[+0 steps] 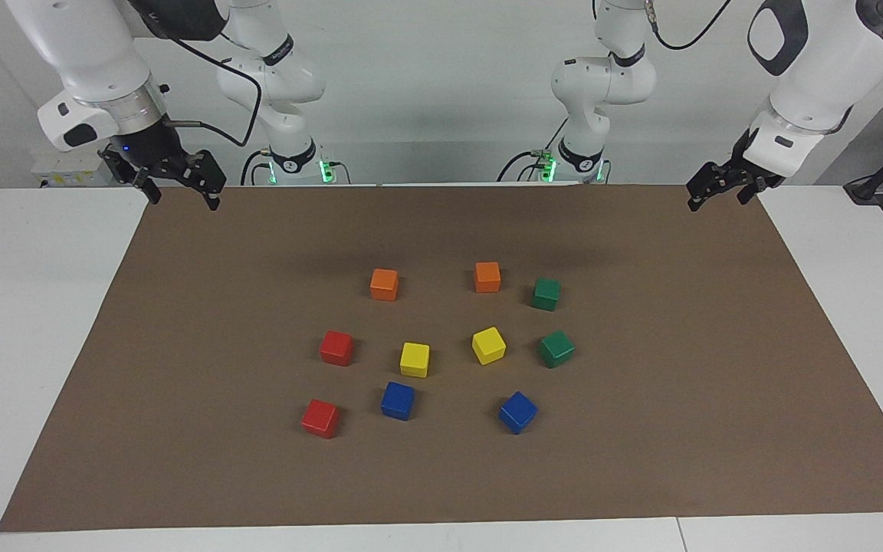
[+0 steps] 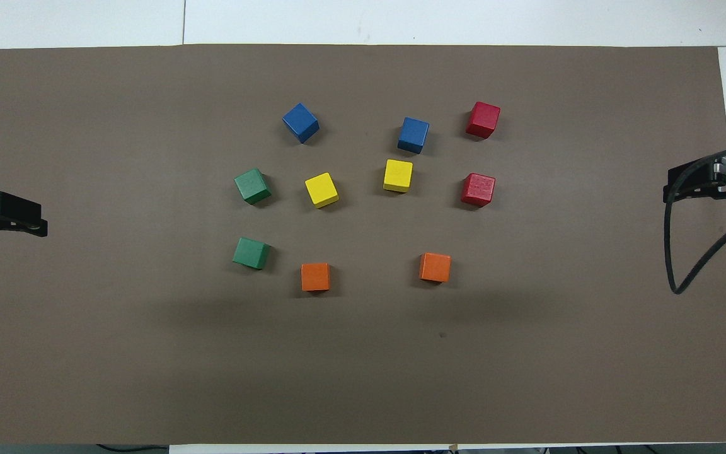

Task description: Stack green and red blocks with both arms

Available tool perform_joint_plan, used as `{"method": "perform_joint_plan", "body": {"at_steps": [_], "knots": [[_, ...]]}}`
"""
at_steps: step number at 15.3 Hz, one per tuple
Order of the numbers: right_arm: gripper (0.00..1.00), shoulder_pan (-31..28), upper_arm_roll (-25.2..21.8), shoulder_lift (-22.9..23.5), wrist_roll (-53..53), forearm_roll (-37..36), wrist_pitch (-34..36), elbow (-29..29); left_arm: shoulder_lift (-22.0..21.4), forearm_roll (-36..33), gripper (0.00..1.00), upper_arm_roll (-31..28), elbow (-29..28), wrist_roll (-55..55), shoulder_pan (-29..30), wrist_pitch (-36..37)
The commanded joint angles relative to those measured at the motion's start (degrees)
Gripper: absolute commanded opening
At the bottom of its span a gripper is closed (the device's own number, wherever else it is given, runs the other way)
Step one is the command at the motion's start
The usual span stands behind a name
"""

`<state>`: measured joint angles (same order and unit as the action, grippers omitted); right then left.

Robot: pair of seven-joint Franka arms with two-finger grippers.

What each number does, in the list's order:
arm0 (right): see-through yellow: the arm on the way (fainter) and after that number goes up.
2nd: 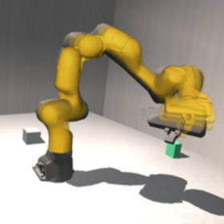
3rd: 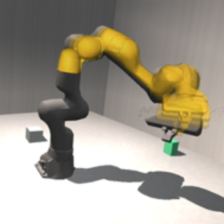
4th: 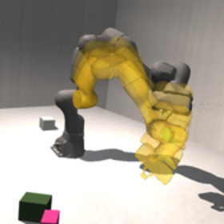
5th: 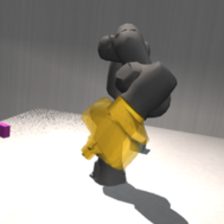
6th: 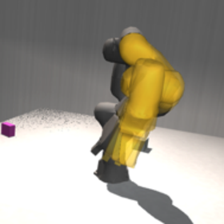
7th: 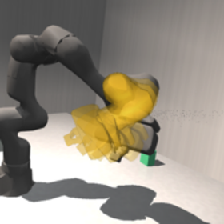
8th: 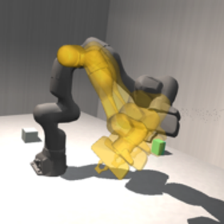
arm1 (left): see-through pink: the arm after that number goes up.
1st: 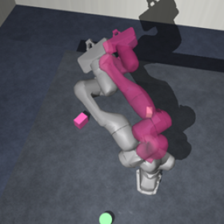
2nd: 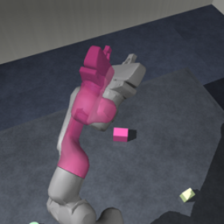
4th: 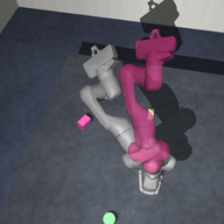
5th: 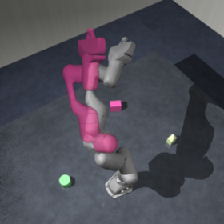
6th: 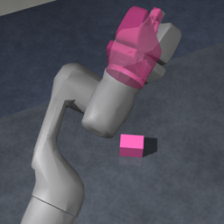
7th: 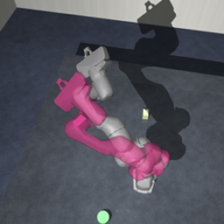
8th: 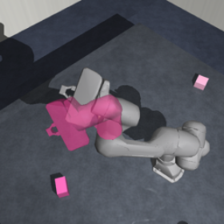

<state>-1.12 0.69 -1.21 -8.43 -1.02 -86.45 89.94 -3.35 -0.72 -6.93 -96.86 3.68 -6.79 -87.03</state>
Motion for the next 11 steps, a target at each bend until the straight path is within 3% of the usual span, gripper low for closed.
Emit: {"method": "perform_joint_plan", "body": {"at_steps": [1, 6, 9, 11], "knots": [[1.00, -0.20, 0.45, -1.43, 0.35, -0.47, 0.15, 1.46, -1.05, 0.54, 1.00, -0.01, -0.26, -0.77, 0.55, -0.24], [1.00, -0.29, 0.80, -1.61, 0.60, -0.03, 0.14, 1.73, -0.96, 0.45, 1.00, -0.19, -0.69, -0.34, 0.82, -2.43], [1.00, -0.11, 0.81, -1.87, 0.78, -0.03, 0.23, 1.64, 1.49, 1.07, 1.00, -0.01, -1.04, 1.84, -0.14, -6.38], [1.00, -0.11, 0.81, -2.48, 0.43, 0.05, 0.41, 1.64, 4.12, 1.77, 1.00, 0.16, -2.10, 9.29, -3.38, -10.33]]}}
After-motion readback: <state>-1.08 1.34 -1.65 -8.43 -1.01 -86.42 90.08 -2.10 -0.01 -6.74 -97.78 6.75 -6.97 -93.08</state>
